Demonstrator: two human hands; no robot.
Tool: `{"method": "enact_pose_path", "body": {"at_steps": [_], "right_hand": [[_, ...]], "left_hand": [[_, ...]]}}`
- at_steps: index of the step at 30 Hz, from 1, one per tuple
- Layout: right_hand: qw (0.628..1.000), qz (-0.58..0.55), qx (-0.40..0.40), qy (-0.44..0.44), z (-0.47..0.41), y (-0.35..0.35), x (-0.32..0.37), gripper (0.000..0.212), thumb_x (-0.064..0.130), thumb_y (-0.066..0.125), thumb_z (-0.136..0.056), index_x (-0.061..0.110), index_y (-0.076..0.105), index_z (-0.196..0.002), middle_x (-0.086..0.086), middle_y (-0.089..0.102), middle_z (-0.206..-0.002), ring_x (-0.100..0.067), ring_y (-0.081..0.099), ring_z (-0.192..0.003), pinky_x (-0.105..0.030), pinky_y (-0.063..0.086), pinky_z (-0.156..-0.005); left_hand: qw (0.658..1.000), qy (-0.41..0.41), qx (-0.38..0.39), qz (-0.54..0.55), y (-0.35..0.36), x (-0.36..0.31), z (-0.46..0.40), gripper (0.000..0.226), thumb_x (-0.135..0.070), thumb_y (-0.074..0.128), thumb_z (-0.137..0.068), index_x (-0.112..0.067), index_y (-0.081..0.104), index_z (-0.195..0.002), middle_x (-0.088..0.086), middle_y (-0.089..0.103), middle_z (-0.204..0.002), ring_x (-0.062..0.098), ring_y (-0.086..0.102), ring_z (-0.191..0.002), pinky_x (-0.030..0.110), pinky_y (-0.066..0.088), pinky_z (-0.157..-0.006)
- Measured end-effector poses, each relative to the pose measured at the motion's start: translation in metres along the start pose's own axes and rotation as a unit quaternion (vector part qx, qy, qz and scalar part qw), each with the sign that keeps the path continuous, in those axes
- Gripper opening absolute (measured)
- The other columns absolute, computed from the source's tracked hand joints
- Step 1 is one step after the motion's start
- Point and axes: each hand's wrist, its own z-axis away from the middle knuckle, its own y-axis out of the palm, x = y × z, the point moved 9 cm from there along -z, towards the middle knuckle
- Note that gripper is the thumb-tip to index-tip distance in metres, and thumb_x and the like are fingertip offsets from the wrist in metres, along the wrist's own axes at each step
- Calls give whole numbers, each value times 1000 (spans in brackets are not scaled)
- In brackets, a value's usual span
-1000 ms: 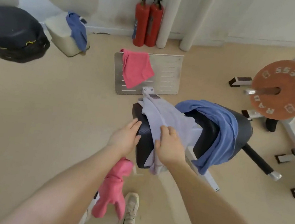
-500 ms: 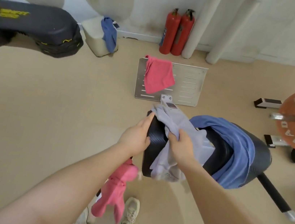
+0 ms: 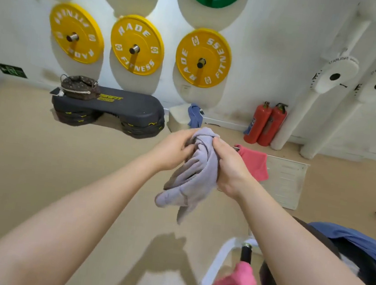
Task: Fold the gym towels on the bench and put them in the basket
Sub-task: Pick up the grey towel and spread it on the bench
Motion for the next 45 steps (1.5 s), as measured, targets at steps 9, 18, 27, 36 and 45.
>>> {"method": "enact_pose_path", "body": {"at_steps": [9,18,27,36,45], "right_hand": [[983,160,-15,84,-77,169,-47,32,38,50,-94,11,67,-95,-7,71,-85,-21,64,-80,-32,50,-79],[920,389,-30,-41,-176,219,-50,17,11,52,-89,15,50,-73,3,51,-72,-11,47,-66,-20,36,-60],[863,486,123,-66,-356,302,-25,14,5,51,-87,8,64,-87,3,64,-84,-11,63,-78,-32,50,-81],[849,496,74,-163,-530,362,34,11,24,57,-90,19,50,-98,6,55,-76,-11,53,-70,-28,46,-69],[852,497,-24,-163,-724,392,35,18,25,53,-92,11,60,-101,4,55,-75,-10,49,-62,-27,41,-64]], "left_hand": [[983,-142,17,111,-145,156,79,23,-22,52,-93,-4,62,-83,10,62,-79,14,47,-72,28,37,-63],[985,-149,44,77,-204,248,40,22,-24,57,-91,-4,64,-85,1,56,-75,9,45,-67,22,33,-58],[975,-205,38,80,-285,375,-95,32,-30,51,-93,-6,63,-76,6,51,-70,15,41,-67,27,32,-61],[963,-205,7,175,-376,462,-232,29,-30,42,-98,-15,58,-80,2,53,-76,13,47,-71,29,35,-64],[973,-143,28,179,-453,586,-376,24,-23,43,-98,-13,63,-90,5,62,-88,14,54,-85,27,42,-75]]}}
